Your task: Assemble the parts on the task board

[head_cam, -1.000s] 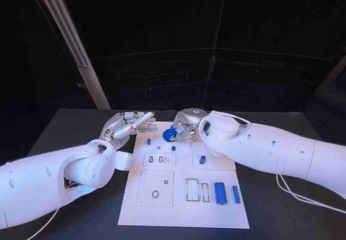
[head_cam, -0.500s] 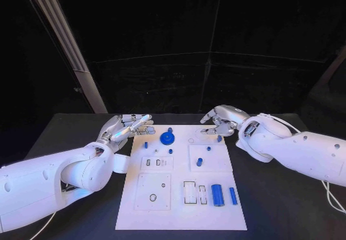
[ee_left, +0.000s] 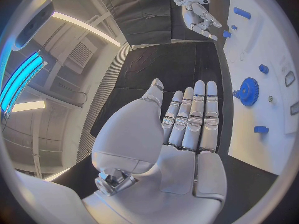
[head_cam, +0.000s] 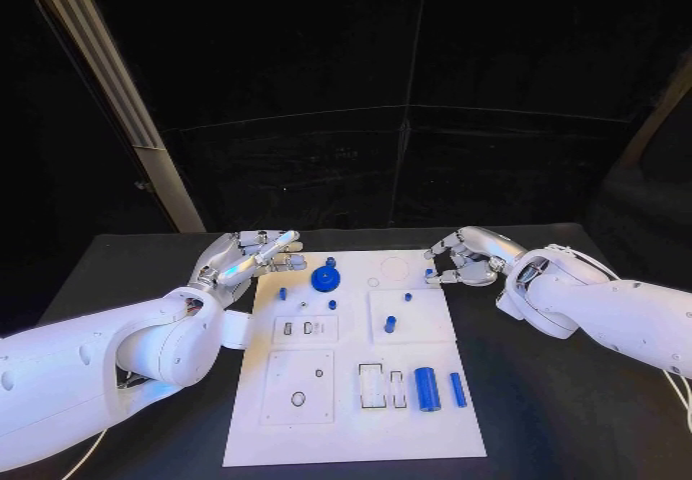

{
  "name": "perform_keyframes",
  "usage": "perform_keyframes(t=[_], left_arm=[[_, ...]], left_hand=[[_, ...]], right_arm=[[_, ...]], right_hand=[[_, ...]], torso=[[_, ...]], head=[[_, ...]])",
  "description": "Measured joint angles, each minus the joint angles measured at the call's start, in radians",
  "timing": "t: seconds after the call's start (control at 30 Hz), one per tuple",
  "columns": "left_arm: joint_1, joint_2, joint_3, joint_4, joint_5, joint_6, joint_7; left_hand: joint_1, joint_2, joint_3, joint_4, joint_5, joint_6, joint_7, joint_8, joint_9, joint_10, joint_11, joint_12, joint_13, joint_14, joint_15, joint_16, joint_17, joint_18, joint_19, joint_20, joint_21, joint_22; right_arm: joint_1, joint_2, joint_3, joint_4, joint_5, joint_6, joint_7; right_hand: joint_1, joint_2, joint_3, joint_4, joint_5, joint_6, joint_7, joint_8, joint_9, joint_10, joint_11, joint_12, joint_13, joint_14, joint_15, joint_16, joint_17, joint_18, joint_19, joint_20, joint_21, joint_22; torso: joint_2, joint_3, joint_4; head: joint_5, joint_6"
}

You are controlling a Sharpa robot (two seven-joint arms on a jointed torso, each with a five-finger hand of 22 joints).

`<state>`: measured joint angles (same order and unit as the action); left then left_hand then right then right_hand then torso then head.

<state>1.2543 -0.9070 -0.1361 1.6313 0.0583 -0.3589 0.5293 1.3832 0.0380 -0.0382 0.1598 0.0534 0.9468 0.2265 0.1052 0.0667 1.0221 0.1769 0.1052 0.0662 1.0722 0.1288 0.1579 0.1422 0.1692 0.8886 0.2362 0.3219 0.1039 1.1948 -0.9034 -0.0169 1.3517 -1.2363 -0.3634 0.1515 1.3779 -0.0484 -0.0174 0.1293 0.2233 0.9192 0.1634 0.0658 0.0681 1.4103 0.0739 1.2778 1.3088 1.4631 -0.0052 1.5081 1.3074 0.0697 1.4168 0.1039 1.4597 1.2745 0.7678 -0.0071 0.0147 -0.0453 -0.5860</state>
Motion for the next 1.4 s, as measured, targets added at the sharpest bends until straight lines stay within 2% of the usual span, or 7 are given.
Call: perform_keyframes(t=[0.17,0.3,0.63,0.7,0.87,1.4], left_arm=[[-0.001,0.003,-0.002,-0.005,0.0,0.001,0.0],[-0.001,0.005,-0.002,-0.007,0.0,0.002,0.0],[-0.002,0.007,-0.004,-0.01,0.0,0.003,0.0],[-0.002,0.007,-0.004,-0.011,0.0,0.004,0.0],[-0.002,0.007,-0.004,-0.011,0.0,0.004,0.0],[-0.002,0.007,-0.005,-0.012,-0.001,0.007,0.0]], left_hand=[[0.0,0.0,0.0,0.0,0.0,0.0,0.0,0.0,0.0,0.0,0.0,0.0,0.0,0.0,0.0,0.0,0.0,0.0,0.0,0.0,-0.004,-0.001],[0.0,0.0,0.0,0.0,0.0,0.0,0.0,0.0,0.0,0.0,0.0,0.0,0.0,0.0,0.0,0.0,0.0,0.0,0.0,0.0,-0.004,-0.001],[0.0,0.0,0.0,0.0,0.0,0.0,0.0,0.0,0.0,0.0,0.0,0.0,0.0,0.0,0.0,0.0,0.0,0.0,0.0,0.0,-0.004,0.0],[0.0,0.0,0.0,0.0,0.0,0.0,0.0,0.0,0.0,0.0,0.0,0.0,0.0,0.0,0.0,0.0,0.001,0.0,0.0,0.0,-0.004,0.0],[0.0,0.0,0.003,-0.003,0.0,0.0,0.0,0.0,0.0,0.0,0.0,0.0,0.0,0.0,0.0,-0.004,0.001,0.0,0.0,0.0,-0.004,0.0],[0.0,0.0,0.0,-0.006,0.0,0.0,0.0,0.0,0.0,0.004,-0.004,0.0,0.0,0.0,0.0,-0.004,0.0,0.0,0.0,0.0,-0.004,-0.001]], right_arm=[[-0.014,0.009,0.0,-0.033,0.014,0.005,0.015],[-0.017,0.017,0.0,-0.053,0.019,0.006,0.02],[-0.019,0.033,0.0,-0.088,0.024,0.006,0.023],[-0.02,0.036,0.0,-0.093,0.024,0.007,0.023],[-0.02,0.042,0.0,-0.105,0.023,0.012,0.022],[-0.026,0.062,0.001,-0.119,0.022,0.029,0.023]], right_hand=[[0.0,0.0,-0.003,-0.003,-0.002,0.0,0.0,0.0,0.0,-0.001,0.001,-0.001,0.0,0.0,0.0,0.0,0.0,0.0,0.0,0.0,0.0,0.0],[0.0,0.0,-0.003,-0.003,-0.005,-0.004,0.004,0.0,0.0,-0.001,0.001,-0.001,0.0,0.0,0.0,0.0,0.0,0.0,0.0,0.0,0.0,-0.001],[0.0,0.0,-0.005,0.0,-0.011,-0.007,0.0,0.0,0.0,-0.001,0.001,-0.001,0.0,0.0,0.0,0.0,0.0,0.0,0.0,0.0,0.0,-0.001],[0.008,0.008,-0.005,-0.001,-0.012,-0.007,0.0,0.0,0.001,-0.001,0.001,-0.001,0.0,0.0,0.0,0.0,0.0,0.0,0.0,0.0,0.0,0.0],[0.027,0.027,0.003,-0.014,-0.073,0.014,-0.004,0.01,0.005,-0.001,0.001,0.004,0.002,0.0,0.0,0.0,0.0,0.0,0.0,0.0,0.0,0.002],[0.046,0.046,0.015,-0.037,-0.08,0.042,-0.009,0.02,0.008,0.003,-0.003,0.015,0.002,0.0,0.0,0.0,0.0,0.0,0.0,0.0,0.0,0.012]], torso=[[0.0,-0.0013,0.0032],[0.0,-0.0025,0.0044],[0.0,-0.0049,0.0057],[0.0,-0.0052,0.0057],[0.0,-0.0053,0.0057],[-0.001,-0.0044,0.0052]], head=[[-0.004,-0.004],[-0.005,-0.006],[-0.007,-0.01],[-0.007,-0.012],[-0.006,-0.013],[-0.006,-0.017]])
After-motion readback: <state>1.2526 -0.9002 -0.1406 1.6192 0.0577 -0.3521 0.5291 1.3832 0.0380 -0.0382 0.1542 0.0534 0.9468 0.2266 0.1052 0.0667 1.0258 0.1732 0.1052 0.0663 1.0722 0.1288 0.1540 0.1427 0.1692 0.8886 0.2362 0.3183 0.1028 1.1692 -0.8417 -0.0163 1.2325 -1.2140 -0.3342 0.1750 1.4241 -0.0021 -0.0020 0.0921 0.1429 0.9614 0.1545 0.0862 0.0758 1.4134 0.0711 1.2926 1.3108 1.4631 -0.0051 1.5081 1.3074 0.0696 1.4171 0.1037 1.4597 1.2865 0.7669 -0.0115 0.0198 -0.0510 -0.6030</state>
